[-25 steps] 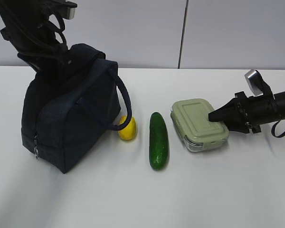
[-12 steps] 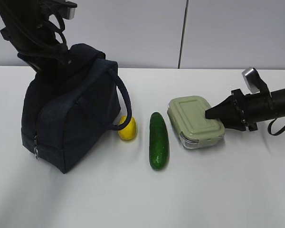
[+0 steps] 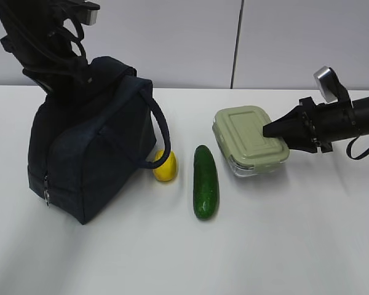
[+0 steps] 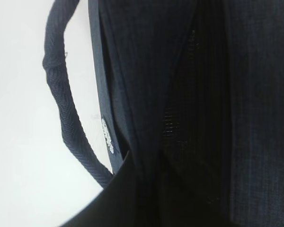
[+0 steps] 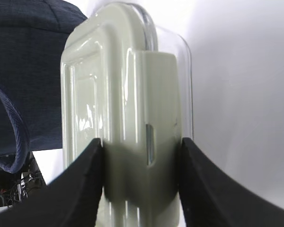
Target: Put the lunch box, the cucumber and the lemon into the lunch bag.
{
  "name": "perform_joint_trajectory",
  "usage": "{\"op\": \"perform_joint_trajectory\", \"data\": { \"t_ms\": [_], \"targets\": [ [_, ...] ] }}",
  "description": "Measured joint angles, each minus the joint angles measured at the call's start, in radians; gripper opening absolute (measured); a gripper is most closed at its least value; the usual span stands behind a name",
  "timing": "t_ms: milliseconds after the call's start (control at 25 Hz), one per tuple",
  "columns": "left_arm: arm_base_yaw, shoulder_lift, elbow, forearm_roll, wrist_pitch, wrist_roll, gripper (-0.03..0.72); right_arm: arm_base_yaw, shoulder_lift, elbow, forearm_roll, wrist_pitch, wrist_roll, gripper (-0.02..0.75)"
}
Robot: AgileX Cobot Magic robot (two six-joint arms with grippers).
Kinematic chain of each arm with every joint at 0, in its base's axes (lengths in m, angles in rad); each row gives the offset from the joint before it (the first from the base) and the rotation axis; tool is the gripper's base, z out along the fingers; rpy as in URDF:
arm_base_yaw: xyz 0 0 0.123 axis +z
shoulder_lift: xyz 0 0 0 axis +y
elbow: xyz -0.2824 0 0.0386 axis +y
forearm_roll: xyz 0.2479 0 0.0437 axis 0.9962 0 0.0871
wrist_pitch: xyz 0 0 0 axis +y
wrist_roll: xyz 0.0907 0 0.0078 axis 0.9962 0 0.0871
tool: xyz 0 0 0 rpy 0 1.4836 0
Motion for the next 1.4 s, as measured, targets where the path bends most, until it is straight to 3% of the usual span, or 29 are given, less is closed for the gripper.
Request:
{"op": "perform_joint_trajectory", "data": {
  "t_ms": [760,1400],
  "targets": [
    [0.0,0.0,0.0,-0.019,0.0,0.0,0.006,0.061,-0.164,0.002,0.021,0.006,0.041,0.347],
    [-0.045,0.0,0.0,-0.042,0.0,0.0,0.006,0.218,-0.181,-0.037,0.071,0.014,0.082,0.347]
  ]
}}
